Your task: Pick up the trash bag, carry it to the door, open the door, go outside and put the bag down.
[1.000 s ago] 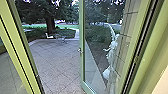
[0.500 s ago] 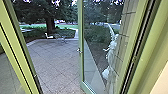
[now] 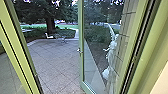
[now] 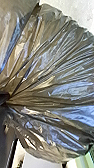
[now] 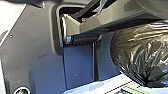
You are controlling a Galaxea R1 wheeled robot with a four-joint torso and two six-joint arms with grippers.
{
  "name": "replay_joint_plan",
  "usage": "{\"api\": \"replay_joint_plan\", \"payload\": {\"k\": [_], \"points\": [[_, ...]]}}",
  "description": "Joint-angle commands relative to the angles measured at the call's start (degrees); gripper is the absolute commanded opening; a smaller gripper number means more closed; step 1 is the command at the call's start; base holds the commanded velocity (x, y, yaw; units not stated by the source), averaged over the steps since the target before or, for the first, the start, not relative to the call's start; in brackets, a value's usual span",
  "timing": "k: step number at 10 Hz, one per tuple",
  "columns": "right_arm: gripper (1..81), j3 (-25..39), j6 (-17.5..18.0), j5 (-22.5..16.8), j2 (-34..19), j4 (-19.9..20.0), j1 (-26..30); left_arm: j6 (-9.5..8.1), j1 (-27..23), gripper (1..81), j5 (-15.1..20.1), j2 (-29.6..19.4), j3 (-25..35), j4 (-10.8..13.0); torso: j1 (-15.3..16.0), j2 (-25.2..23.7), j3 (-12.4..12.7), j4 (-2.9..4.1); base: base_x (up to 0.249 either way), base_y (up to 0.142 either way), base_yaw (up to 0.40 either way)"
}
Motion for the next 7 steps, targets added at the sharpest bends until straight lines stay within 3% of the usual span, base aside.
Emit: {"api": "replay_joint_plan", "payload": {"k": [1,3,7], "points": [[81.1,0.8,-0.1,-1.8,0.4,-0.1,2.7,0.13,-2.5,1.0,4.4,-0.8,0.7,0.2,0.0,0.0,0.0,0.00,0.000,0.000,0.000],[81.1,0.6,-0.6,-1.8,0.7,-0.1,2.6,0.22,-2.6,1.0,4.3,-0.6,0.7,0.2,0.0,0.0,0.0,0.00,0.000,0.000,0.000],[81.1,0.2,-0.7,-1.8,0.9,-0.1,2.6,0.22,-2.5,1.0,4.4,-0.5,0.7,0.1,-0.1,-0.1,0.0,0.00,0.079,0.000,0.000]]}}
